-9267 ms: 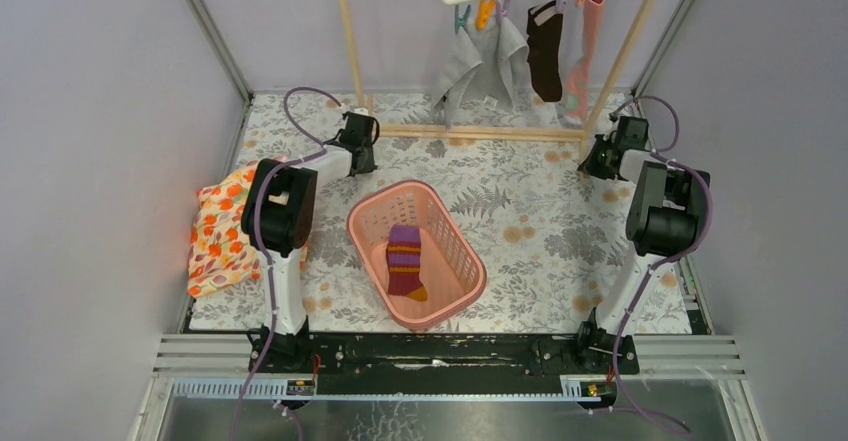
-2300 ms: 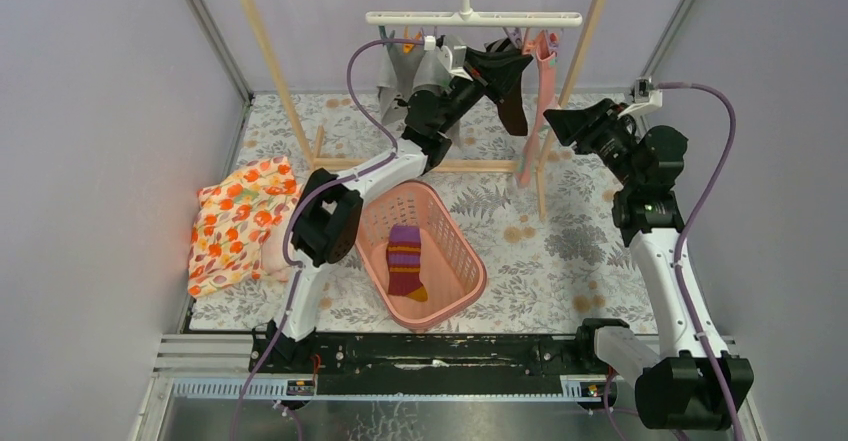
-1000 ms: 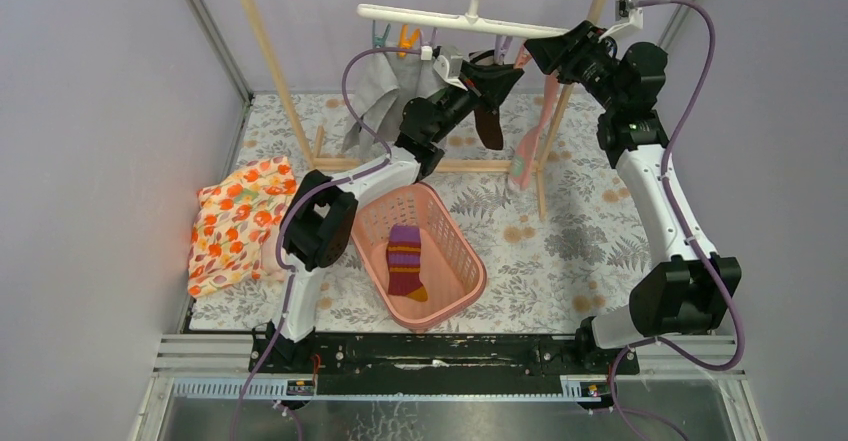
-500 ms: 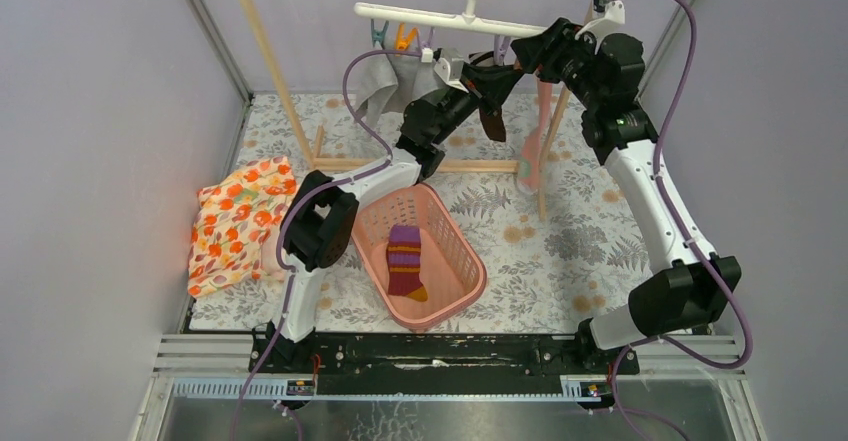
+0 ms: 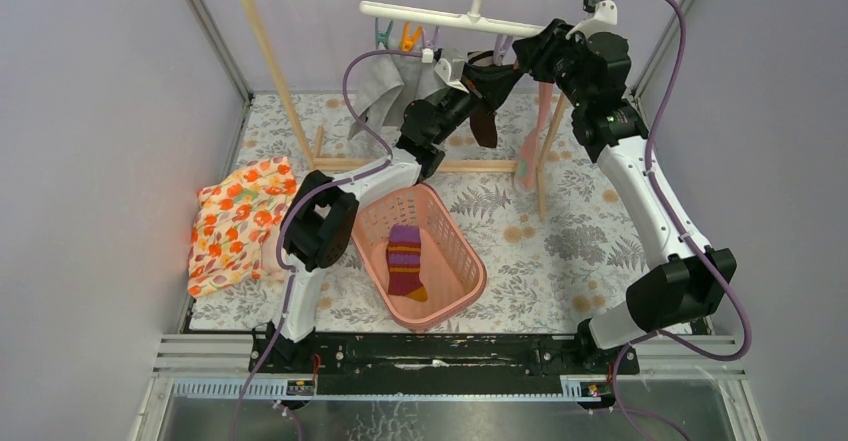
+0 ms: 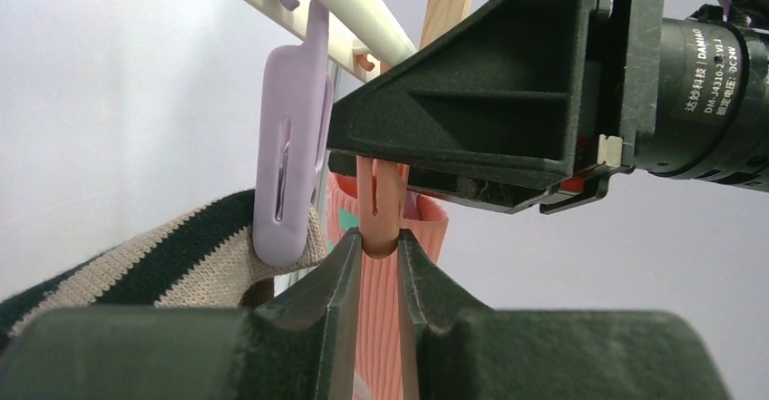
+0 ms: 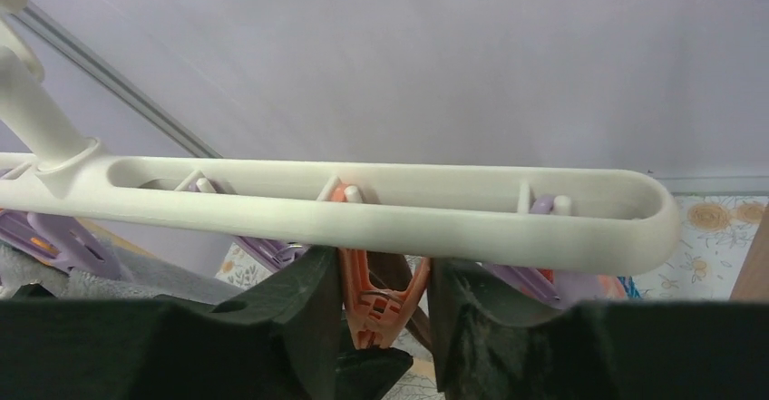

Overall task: Clip the socks to the hanger
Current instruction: Open the clamp at the hanger.

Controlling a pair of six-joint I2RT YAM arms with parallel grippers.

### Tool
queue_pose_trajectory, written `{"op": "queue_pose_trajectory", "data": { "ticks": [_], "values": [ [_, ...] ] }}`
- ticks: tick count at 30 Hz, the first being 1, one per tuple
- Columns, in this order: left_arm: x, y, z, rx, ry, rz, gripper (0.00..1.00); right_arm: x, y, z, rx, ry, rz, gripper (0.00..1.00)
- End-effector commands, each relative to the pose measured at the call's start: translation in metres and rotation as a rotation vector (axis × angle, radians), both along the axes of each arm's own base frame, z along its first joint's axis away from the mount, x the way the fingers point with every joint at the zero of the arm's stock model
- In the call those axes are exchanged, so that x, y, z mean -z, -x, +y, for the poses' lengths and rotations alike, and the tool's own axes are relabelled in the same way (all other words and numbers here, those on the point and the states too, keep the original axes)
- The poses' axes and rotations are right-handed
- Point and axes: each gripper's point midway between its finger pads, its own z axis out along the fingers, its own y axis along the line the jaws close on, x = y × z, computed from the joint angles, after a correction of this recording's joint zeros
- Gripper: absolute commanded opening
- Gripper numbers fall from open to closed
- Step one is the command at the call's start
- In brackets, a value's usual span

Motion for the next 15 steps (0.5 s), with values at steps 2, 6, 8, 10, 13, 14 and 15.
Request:
{"op": "queue_pose_trajectory", "data": {
  "ticks": [2,6,8,10,13,14,15],
  "values": [
    [-0.02,0.015,-0.002,0.008,0.014,-0.076,0.07,-0.041,0.006,-0.013,0.088,0.006,-0.127,0.29],
    [-0.016,0.014,-0.003,0.012,0.01,-0.067,0.07,-0.042,0.008,-0.014,0.089,0.001,-0.138,0.01],
    [-0.016,0.015,-0.003,0.014,0.01,-0.063,0.13,-0.039,0.008,-0.012,0.08,0.0,-0.129,0.0],
    [-0.016,0.017,-0.001,0.013,0.011,-0.064,0.23,-0.037,0.008,-0.01,0.07,0.001,-0.125,0.0],
    [-0.013,0.02,0.002,0.009,-0.003,-0.059,0.41,-0.035,0.008,-0.009,0.065,0.005,-0.123,0.0],
    [-0.012,0.021,0.004,0.006,-0.006,-0.058,0.44,-0.033,0.008,-0.009,0.064,0.004,-0.12,0.0],
    [-0.012,0.023,0.006,0.002,-0.008,-0.058,0.46,-0.032,0.009,-0.009,0.064,0.006,-0.119,0.0]
  ]
}}
